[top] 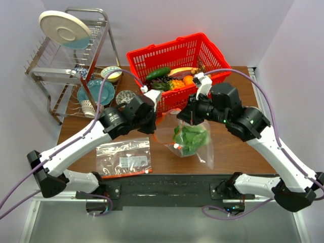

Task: Place the food in the zip-top bag and seal the zipper
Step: Adjust the zipper food storage bag at the center of the board.

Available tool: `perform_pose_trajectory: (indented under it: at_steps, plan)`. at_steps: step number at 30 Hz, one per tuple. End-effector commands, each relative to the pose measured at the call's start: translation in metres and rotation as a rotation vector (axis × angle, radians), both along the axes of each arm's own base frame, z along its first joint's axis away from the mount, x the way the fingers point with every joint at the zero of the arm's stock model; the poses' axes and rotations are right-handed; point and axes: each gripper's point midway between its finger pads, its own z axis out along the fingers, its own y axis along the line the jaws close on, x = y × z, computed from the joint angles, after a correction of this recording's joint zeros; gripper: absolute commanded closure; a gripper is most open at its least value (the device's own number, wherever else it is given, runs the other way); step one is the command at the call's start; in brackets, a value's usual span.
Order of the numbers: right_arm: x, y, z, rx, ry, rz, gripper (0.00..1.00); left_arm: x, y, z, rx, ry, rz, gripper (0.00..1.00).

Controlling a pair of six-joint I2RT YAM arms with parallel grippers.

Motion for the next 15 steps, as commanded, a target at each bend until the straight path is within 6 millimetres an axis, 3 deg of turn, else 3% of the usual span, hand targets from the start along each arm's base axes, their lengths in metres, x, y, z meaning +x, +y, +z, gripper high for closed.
perform_pose_trajectory:
  at_steps: [1, 2, 3, 6, 11, 12, 14, 15]
  plan:
    - [0.0, 0.006, -0.037, -0.043, 0.064, 0.021, 1.0, 0.011, 0.006, 0.087, -0.143, -0.177, 0.03, 1.0]
    - [0.0, 0.007, -0.036, -0.039, 0.066, 0.022, 1.0, 0.013, 0.005, 0.084, -0.146, -0.178, 0.033, 1.0]
    - [0.001, 0.008, -0.034, -0.036, 0.065, 0.022, 1.0, 0.013, 0.006, 0.065, -0.119, -0.147, 0.034, 1.0]
    - [0.004, 0.01, -0.017, 0.001, 0.035, 0.018, 1.0, 0.011, -0.002, 0.041, -0.138, -0.121, 0.007, 1.0]
    - [0.003, 0.021, -0.029, 0.028, 0.091, 0.032, 1.0, 0.022, 0.013, 0.04, -0.136, -0.165, 0.072, 0.97]
    - [0.006, 0.025, -0.034, 0.047, 0.091, 0.023, 1.0, 0.022, 0.015, 0.031, -0.127, -0.155, 0.078, 0.84]
    - [0.012, 0.028, -0.03, 0.103, 0.08, -0.008, 1.0, 0.024, 0.02, 0.029, -0.135, -0.169, 0.104, 0.68]
    - [0.013, 0.028, -0.037, 0.106, 0.093, -0.019, 1.0, 0.022, 0.025, 0.021, -0.133, -0.16, 0.121, 0.4]
